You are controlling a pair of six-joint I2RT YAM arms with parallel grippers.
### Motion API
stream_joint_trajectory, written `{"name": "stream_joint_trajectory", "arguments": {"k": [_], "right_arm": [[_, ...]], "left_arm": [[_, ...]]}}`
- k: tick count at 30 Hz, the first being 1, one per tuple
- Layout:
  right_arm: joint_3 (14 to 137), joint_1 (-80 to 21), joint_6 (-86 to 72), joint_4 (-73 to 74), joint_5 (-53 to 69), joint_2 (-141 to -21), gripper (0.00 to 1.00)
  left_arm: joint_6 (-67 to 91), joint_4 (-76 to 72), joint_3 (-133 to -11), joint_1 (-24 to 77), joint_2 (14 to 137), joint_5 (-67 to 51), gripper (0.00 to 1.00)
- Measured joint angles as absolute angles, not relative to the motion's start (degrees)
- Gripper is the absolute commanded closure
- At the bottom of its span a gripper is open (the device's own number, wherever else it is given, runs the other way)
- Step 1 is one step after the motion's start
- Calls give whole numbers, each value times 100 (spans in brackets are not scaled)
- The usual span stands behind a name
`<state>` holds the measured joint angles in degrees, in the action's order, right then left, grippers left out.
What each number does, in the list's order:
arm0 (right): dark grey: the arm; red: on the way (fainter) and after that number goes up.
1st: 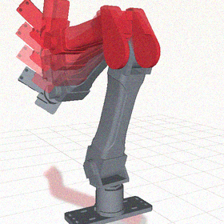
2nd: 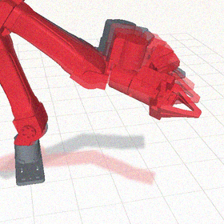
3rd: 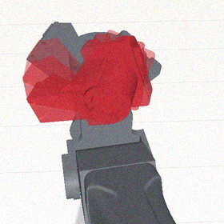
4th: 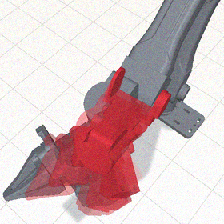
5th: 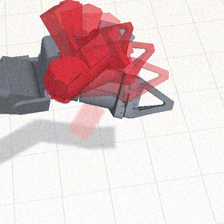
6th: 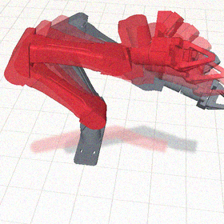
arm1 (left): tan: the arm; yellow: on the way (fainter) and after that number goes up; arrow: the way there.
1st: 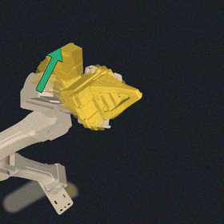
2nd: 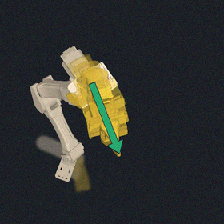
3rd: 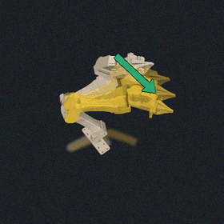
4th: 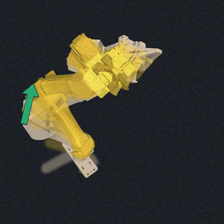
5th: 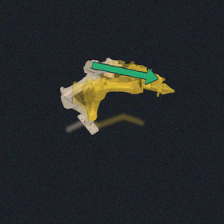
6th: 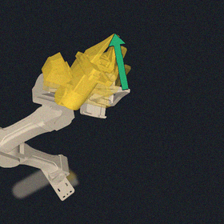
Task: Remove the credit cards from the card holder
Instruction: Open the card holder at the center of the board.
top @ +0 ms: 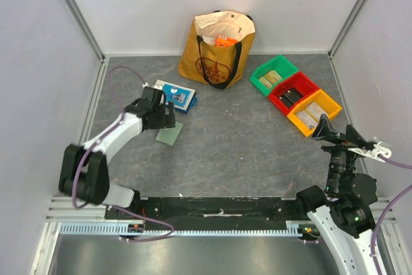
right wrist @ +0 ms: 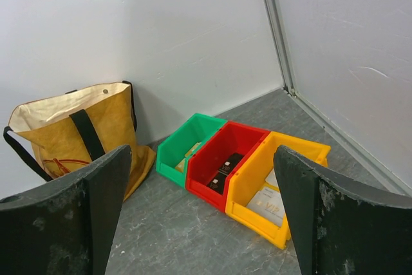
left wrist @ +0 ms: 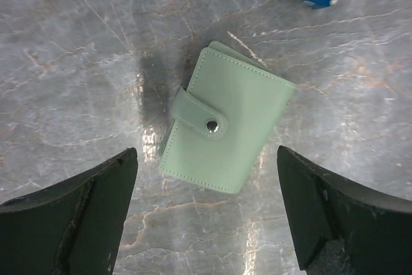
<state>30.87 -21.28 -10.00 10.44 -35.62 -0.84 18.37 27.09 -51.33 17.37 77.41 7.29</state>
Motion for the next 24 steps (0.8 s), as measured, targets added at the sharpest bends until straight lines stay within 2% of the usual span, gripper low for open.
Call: {"name": "stream_joint_trajectory", "arguments": {"k": [6, 9, 11, 12, 17, 24], "right_arm": [[3087, -2128, -1000, 1050, -3518, -84, 2], [3087, -2128, -1000, 1063, -3489, -84, 2], [3087, -2128, -1000, 1079, -3472, -84, 2], [3089, -2128, -1000, 1085, -3465, -84, 2], [3089, -2128, -1002, 1100, -3422, -82, 2], [3142, -2128, -1146, 1194, -3140, -187, 2]], "left_arm": [[1968, 2976, -5682, 1737, 9122, 602, 8], [2021, 3000, -5800, 1734, 9518, 259, 18], [2073, 3006, -5802, 1745, 9607, 25, 33], [2097, 3009, -5802, 1758, 9607, -71, 37], [2329, 2779, -5664, 2104, 9581, -381, 38], [3332, 1885, -5017, 3323, 9207, -615, 38]]}}
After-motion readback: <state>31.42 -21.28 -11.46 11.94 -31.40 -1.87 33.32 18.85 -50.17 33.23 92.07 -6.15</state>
